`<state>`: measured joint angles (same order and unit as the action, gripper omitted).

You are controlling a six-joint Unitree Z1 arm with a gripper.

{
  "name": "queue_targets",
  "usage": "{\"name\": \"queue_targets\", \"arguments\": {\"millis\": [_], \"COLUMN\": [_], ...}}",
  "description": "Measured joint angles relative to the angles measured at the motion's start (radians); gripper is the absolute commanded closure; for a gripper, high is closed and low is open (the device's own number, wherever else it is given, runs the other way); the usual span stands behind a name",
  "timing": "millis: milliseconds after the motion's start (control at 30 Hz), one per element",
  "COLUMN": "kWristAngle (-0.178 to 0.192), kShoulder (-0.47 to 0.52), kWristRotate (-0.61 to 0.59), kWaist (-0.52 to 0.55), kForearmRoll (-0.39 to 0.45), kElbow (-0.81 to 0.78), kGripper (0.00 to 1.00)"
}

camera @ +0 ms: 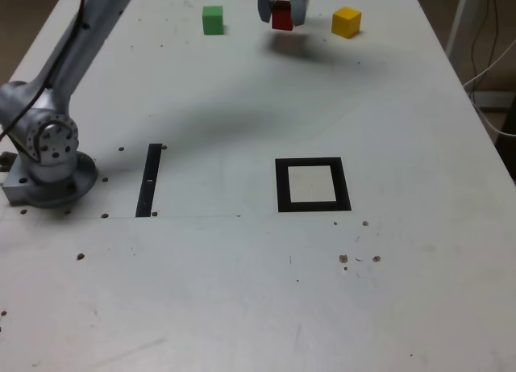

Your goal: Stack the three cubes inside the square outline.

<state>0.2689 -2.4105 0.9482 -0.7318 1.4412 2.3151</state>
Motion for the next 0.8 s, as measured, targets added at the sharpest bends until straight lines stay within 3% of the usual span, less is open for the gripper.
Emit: {"name": "queue_targets", "arguments": {"millis": [133,467,633,800], "kWristAngle": [-0.013,-0.094,-0.112,-0.105], "kShoulder": [0.077,0.221,0.28,0.362], "kWristRotate": [-0.034,-0.162,-0.226,-0.304], "kWaist": [0.029,0.095,0.14,0.223], "kForearmRoll": [-0.005,-0.03,-0.071,-0.102], "kElbow": [-0.073,-0.305,-0.425,-0.521], "kGripper": [0.61,0.61,0.61,0.61]}}
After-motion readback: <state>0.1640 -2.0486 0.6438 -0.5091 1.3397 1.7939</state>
